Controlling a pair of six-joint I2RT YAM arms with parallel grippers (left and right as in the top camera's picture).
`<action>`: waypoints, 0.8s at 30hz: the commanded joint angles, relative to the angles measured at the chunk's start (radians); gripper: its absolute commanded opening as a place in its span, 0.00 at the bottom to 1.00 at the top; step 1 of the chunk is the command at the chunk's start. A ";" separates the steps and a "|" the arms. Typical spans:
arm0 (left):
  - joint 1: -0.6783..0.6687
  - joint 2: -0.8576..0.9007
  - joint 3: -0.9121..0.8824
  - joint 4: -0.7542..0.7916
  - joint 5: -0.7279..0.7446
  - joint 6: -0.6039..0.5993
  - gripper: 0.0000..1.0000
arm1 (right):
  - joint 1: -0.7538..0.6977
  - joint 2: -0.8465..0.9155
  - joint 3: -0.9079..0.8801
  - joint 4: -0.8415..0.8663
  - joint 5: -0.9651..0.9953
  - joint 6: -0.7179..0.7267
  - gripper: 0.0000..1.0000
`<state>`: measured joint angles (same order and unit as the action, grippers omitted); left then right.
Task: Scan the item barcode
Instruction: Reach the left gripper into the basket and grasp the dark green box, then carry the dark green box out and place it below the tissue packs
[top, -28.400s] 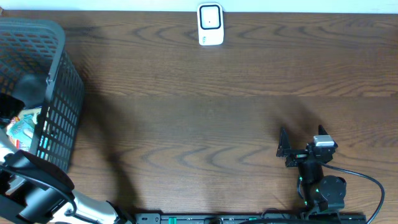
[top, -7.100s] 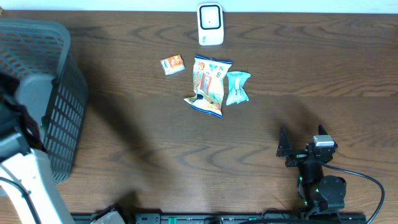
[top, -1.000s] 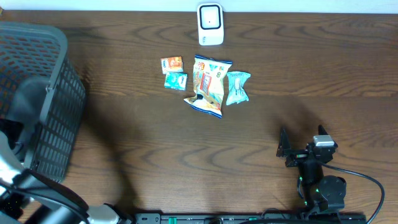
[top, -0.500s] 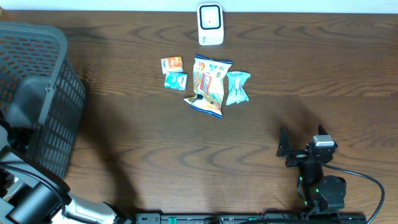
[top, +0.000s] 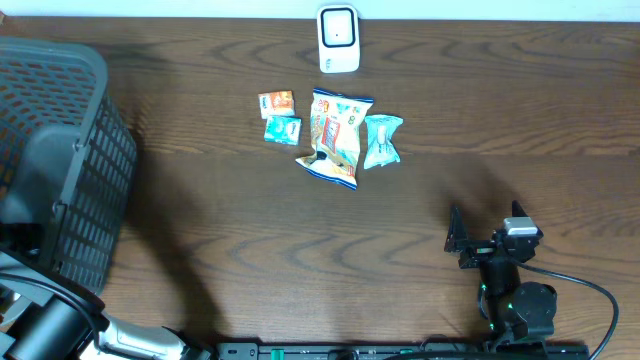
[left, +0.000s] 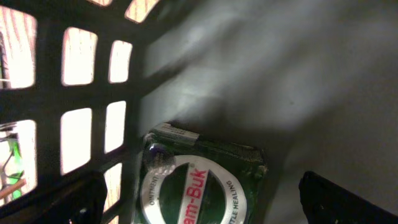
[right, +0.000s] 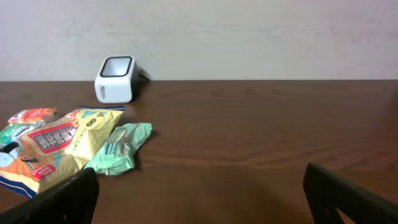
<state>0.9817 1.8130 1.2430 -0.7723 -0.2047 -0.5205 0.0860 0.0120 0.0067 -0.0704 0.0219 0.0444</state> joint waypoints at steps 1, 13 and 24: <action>0.013 0.011 -0.053 0.041 0.060 0.021 0.98 | -0.009 -0.006 -0.001 -0.004 0.002 0.010 0.99; 0.013 0.011 -0.114 0.113 0.112 0.052 0.77 | -0.009 -0.006 -0.001 -0.004 0.002 0.010 0.99; 0.013 -0.018 -0.090 0.126 0.242 0.051 0.59 | -0.009 -0.006 -0.001 -0.004 0.002 0.010 0.99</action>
<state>0.9924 1.8091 1.1511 -0.6430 -0.0498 -0.4706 0.0860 0.0120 0.0067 -0.0708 0.0219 0.0444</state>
